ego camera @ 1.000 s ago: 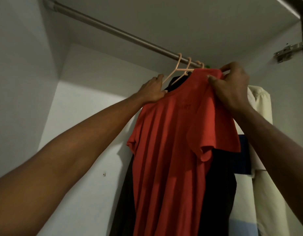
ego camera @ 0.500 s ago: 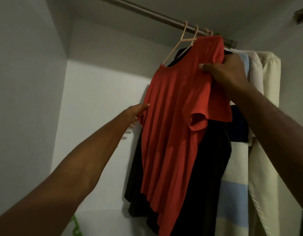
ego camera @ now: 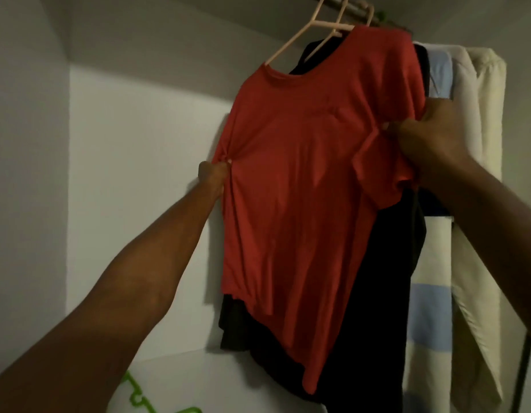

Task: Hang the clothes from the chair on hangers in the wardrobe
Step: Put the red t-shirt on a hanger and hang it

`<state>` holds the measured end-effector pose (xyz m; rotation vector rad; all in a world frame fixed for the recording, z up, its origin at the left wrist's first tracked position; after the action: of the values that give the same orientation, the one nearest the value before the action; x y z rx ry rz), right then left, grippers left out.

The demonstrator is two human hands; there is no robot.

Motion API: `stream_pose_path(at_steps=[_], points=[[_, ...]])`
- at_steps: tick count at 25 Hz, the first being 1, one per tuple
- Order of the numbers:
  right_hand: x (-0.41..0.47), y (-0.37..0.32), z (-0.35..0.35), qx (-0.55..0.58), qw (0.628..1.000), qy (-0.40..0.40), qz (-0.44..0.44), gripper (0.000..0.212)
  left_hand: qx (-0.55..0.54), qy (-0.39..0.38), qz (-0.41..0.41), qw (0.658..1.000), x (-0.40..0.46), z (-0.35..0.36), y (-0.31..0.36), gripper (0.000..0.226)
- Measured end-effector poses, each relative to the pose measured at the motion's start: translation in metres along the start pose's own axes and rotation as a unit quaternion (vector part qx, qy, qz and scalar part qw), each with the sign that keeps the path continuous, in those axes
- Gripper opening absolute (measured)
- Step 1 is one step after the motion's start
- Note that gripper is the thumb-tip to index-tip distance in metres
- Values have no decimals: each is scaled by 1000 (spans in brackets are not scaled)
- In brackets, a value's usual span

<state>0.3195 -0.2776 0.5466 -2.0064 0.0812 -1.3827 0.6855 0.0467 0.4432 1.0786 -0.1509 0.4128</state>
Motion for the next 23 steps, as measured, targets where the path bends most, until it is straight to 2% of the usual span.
stream_pose_path(at_steps=[3,5,7,10,11,13,16,18,20,21,23], points=[[-28,22,13,59,997,-28,43,57,104,-18,30,994,-11,8,-15,53],[-45,37,23,70,995,-49,45,66,183,-27,29,982,-21,7,-37,69],[-67,49,30,49,995,-75,39,56,243,-32,26,969,-29,2,-53,89],[-99,71,53,18,992,-121,43,35,272,-47,15,961,-28,-6,-71,99],[-110,78,62,5,989,-140,51,36,264,-56,12,963,-22,-6,-76,97],[-126,99,78,-61,984,-156,66,45,221,-101,16,970,-16,1,-82,78],[-145,118,89,-115,981,-145,65,28,111,-211,-29,971,-39,15,-87,41],[-155,128,88,-85,984,-134,87,22,108,-287,-66,950,-57,14,-93,41],[-165,135,73,-43,987,-109,110,23,141,-355,-90,920,-67,5,-101,51],[-168,139,63,-20,989,-89,119,25,172,-365,-84,911,-64,-4,-103,59],[-176,145,37,-1,992,-28,124,22,255,-309,-35,916,-46,-26,-99,58]])
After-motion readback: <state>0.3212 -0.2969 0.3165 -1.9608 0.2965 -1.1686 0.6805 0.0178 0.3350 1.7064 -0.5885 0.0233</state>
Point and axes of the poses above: each hand's wrist, its own x-axis towards the middle knuckle, its own z-axis out of the palm, y = z × x, the point moved 10 cm from there along x, towards the middle knuckle, and after that the axes turned 11 degrees about -x, right-handed, at the moved point
